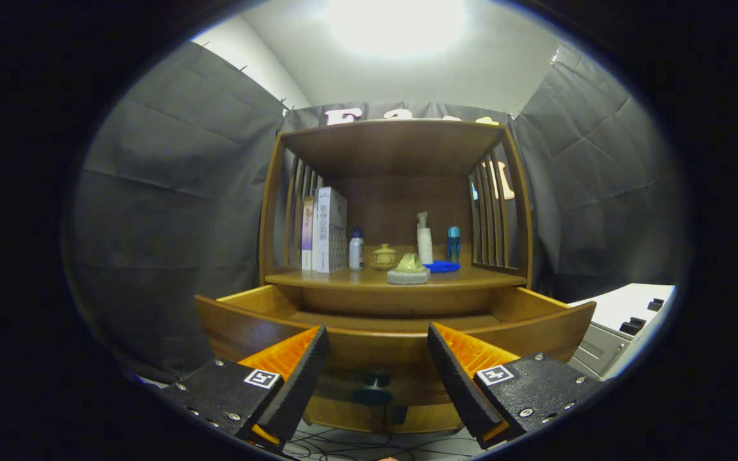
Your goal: Pull open the drawer, take out the items inside it, and place them on the countertop above the cabinet.
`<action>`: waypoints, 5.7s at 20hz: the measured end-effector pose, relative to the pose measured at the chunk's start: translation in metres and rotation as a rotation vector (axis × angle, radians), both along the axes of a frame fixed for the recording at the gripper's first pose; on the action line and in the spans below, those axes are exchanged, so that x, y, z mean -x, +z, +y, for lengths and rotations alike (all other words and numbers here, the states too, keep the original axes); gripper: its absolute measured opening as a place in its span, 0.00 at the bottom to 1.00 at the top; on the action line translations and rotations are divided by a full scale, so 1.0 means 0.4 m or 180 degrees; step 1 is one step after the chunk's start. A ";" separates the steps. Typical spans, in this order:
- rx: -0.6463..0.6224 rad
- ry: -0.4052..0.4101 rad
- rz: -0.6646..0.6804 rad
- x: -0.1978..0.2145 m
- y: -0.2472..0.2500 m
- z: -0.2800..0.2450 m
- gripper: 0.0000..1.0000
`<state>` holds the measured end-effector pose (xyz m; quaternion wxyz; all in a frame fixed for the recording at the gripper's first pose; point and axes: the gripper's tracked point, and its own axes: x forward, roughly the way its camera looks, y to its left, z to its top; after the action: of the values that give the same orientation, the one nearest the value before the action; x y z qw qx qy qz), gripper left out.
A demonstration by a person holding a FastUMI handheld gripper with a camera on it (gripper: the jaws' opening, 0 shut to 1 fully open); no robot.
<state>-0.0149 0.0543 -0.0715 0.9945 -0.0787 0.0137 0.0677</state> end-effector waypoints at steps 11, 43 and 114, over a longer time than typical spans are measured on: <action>0.0039 -0.0157 0.0326 -0.062 -0.139 -0.027 0.96; -0.0082 -0.0397 0.0357 -0.195 -0.129 -0.033 0.95; -0.0201 -0.0083 -0.0048 -0.063 0.135 -0.132 0.93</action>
<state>0.0102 0.0016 -0.0173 0.9974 -0.0475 0.0050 0.0545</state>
